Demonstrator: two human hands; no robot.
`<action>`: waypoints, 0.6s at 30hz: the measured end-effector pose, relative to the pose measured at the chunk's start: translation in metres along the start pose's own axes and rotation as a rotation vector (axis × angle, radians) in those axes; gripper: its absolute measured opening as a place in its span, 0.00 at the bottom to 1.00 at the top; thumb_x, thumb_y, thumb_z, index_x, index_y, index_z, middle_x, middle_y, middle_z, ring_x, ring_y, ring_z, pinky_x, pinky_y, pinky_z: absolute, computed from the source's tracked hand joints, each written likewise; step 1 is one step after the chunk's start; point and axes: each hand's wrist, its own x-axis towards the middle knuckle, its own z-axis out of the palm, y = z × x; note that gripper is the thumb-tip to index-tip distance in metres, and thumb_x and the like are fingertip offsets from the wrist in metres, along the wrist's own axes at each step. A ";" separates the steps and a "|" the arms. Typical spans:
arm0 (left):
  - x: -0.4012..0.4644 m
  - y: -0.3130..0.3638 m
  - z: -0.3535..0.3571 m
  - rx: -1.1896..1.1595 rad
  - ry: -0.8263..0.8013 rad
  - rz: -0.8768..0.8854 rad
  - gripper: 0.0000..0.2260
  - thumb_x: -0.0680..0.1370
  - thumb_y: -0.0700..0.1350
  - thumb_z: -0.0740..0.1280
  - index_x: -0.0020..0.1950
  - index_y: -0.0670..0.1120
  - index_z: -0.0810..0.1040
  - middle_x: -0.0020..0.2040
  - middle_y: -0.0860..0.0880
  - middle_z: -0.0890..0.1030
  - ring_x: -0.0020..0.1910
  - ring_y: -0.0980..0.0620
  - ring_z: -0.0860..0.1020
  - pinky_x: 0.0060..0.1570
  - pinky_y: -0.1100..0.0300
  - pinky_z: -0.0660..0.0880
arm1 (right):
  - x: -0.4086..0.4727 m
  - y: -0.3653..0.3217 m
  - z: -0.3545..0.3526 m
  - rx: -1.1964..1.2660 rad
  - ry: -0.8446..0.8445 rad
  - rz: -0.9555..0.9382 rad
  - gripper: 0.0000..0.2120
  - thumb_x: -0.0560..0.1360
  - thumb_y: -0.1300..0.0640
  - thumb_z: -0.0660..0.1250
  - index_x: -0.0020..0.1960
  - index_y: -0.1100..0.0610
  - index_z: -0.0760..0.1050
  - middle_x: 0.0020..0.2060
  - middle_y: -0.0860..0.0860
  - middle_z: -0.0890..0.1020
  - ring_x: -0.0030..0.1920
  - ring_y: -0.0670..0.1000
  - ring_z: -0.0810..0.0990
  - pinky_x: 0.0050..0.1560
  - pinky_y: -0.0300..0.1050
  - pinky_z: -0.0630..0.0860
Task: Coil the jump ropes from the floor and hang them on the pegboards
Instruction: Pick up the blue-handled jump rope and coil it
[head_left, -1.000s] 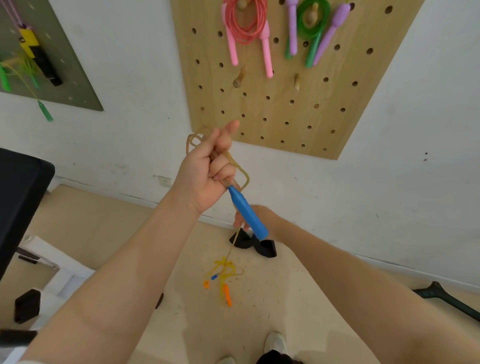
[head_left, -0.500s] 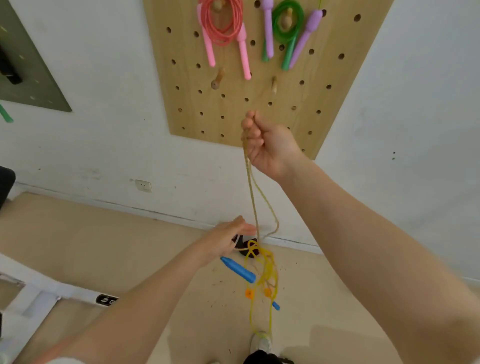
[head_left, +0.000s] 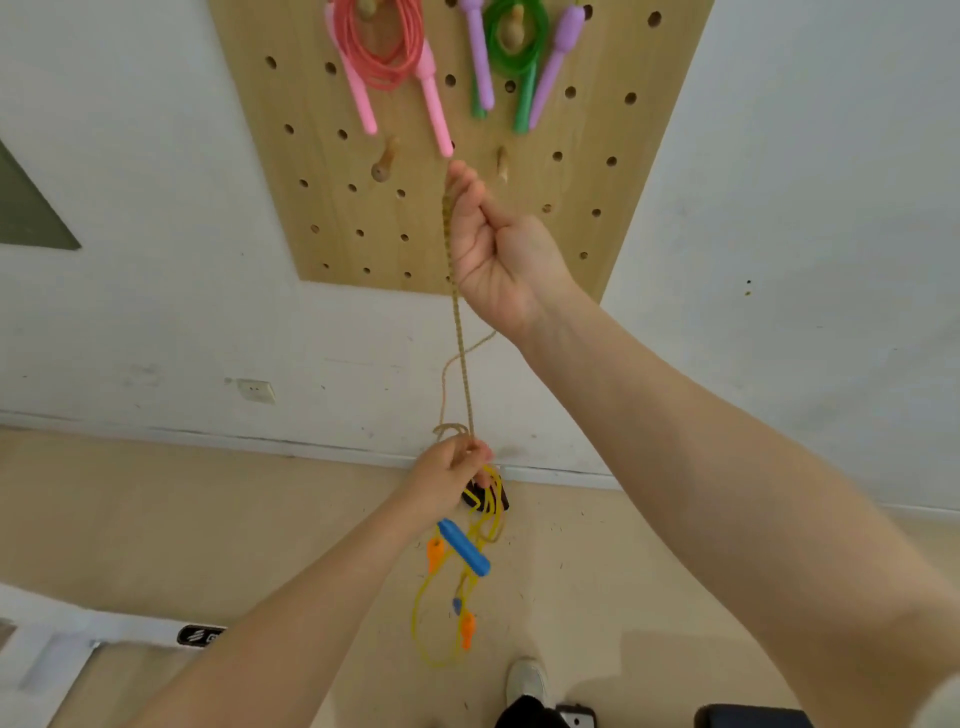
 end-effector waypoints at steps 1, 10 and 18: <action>0.002 0.000 -0.001 0.007 0.030 0.003 0.08 0.81 0.43 0.57 0.45 0.46 0.74 0.31 0.53 0.74 0.30 0.59 0.72 0.33 0.72 0.67 | 0.002 -0.001 0.002 0.001 -0.030 0.010 0.17 0.82 0.60 0.51 0.70 0.64 0.62 0.32 0.64 0.81 0.31 0.55 0.84 0.28 0.40 0.80; -0.003 0.025 -0.047 -0.761 0.129 -0.045 0.13 0.81 0.42 0.54 0.37 0.45 0.68 0.23 0.55 0.62 0.18 0.59 0.56 0.18 0.67 0.52 | -0.008 0.013 -0.109 -1.657 0.186 0.345 0.18 0.80 0.49 0.58 0.62 0.60 0.73 0.57 0.54 0.78 0.49 0.50 0.76 0.50 0.39 0.73; -0.005 0.029 -0.058 -0.864 0.117 -0.081 0.15 0.79 0.43 0.54 0.31 0.47 0.63 0.23 0.54 0.60 0.18 0.58 0.55 0.18 0.66 0.53 | -0.013 0.028 -0.130 -1.901 -0.046 0.231 0.13 0.75 0.62 0.63 0.60 0.59 0.71 0.33 0.48 0.74 0.33 0.48 0.75 0.42 0.47 0.75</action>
